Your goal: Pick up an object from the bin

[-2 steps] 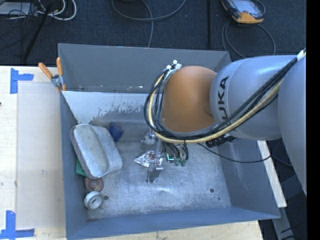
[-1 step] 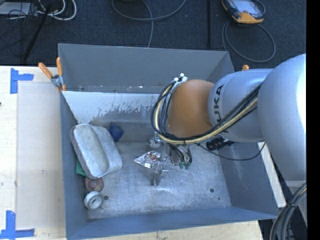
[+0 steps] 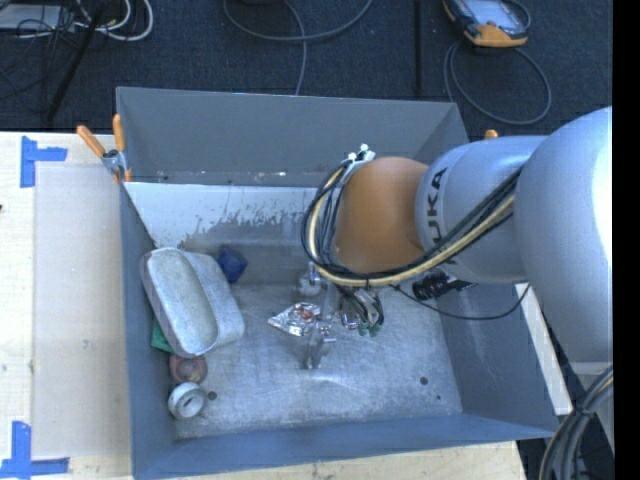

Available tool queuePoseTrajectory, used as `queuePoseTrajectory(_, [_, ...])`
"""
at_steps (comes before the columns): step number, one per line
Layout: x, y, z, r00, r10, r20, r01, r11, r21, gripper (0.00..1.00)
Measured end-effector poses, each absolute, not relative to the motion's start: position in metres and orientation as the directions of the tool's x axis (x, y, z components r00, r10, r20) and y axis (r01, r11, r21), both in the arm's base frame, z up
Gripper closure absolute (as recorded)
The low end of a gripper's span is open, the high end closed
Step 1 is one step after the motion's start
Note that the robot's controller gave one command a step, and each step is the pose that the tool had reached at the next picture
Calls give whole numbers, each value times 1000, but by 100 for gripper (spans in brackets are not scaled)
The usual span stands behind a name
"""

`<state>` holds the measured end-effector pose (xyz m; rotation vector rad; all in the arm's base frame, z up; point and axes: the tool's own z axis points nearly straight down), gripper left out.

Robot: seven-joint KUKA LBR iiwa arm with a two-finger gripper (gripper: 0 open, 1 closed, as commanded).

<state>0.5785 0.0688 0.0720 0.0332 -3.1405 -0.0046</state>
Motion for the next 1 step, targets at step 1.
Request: queuePoseTrajectory(1, [579,69,73,-1000,-20,2,-20,1000,2,0])
